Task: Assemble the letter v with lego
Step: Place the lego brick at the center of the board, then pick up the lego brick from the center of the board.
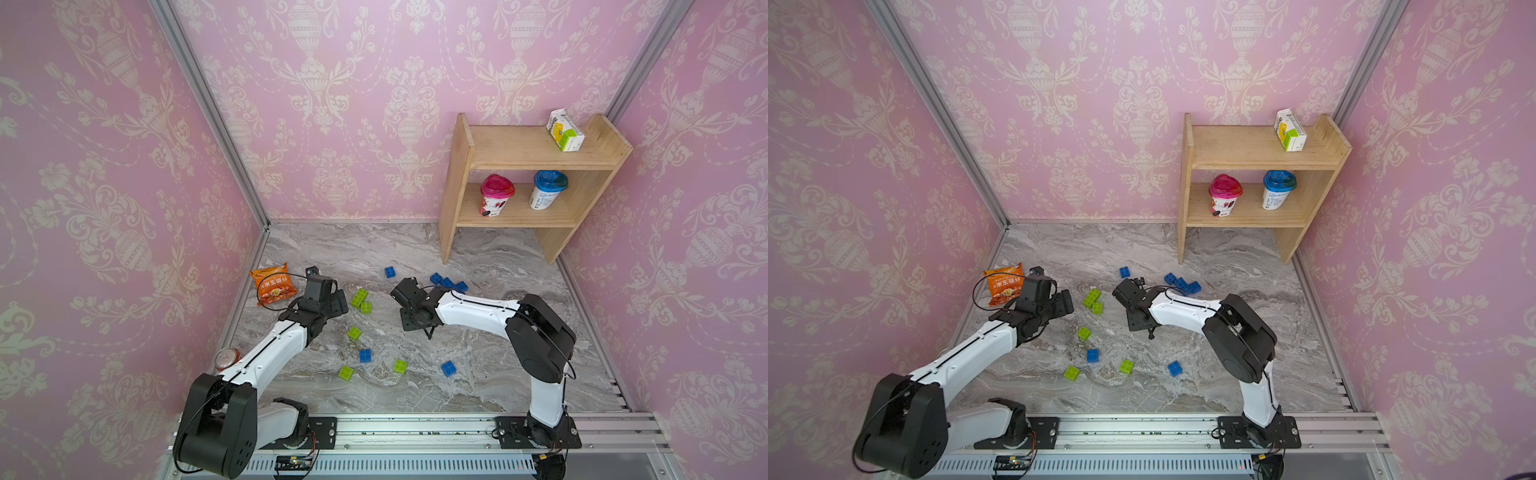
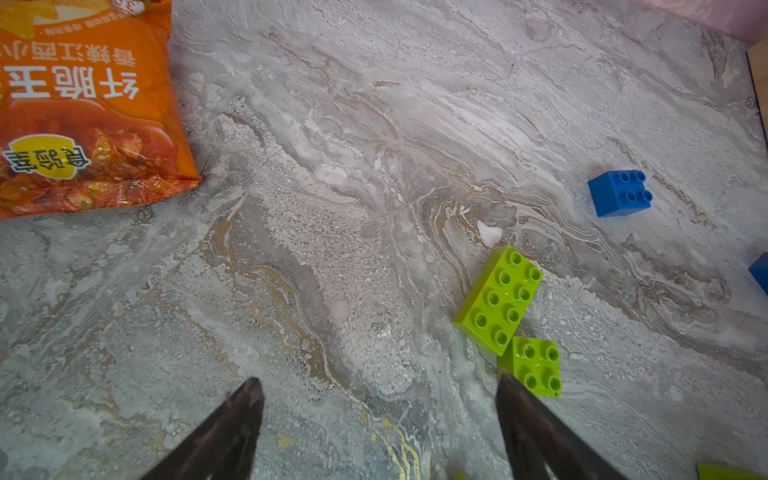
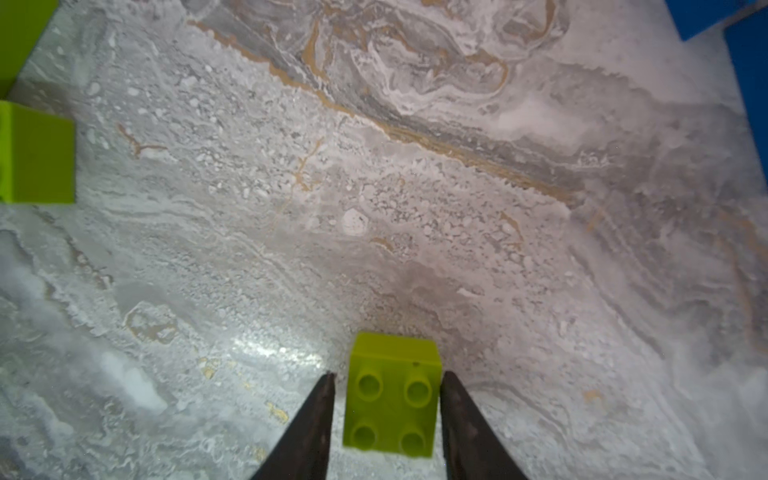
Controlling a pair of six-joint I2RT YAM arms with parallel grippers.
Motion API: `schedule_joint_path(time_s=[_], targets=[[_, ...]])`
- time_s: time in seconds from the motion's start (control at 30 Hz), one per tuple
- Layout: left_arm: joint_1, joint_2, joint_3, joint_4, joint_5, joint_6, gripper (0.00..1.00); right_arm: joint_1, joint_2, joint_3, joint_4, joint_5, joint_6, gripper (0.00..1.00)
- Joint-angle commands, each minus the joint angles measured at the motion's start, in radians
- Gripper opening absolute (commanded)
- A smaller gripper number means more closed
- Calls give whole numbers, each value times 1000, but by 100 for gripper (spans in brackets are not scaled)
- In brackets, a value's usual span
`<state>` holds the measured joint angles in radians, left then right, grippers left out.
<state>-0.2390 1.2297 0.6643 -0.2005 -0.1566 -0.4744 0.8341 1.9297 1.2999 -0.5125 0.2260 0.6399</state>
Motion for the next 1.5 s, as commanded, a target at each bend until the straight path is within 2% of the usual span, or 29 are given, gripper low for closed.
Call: schedule_joint_path(time_s=[0.0,0.07,0.13,0.2,0.33,0.43,0.6,0.8,1.07,1.2,1.33,1.47], targets=[[-3,4,-5,-15,21,-40,88,2,-12,16,-30,-16,-13,68],[-6,32,18,-19,31,-59,87,3,-41,19,-57,-16,-33,84],[-21,70,51,-18,44,-39,84,-1,-63,42,-110,-15,-72,91],[-41,132,113,-21,73,44,79,-8,-92,59,-159,-17,-98,91],[-45,322,273,-85,209,198,77,-63,-167,34,-207,-104,-112,90],[-46,434,372,-142,268,258,75,-94,-237,-15,-209,-120,-111,89],[-46,557,450,-185,319,324,68,-127,-293,-63,-215,-110,-106,88],[-47,614,463,-196,317,329,59,-143,-310,-94,-212,-103,-106,88],[-58,641,490,-202,296,359,37,-160,-352,-157,-213,-84,-99,87],[-75,656,538,-243,291,391,23,-195,-394,-189,-227,-85,-89,87],[-149,625,625,-309,304,480,14,-269,-491,-251,-267,-93,-74,86],[-336,625,736,-382,437,709,10,-393,-627,-372,-290,-143,-50,83]])
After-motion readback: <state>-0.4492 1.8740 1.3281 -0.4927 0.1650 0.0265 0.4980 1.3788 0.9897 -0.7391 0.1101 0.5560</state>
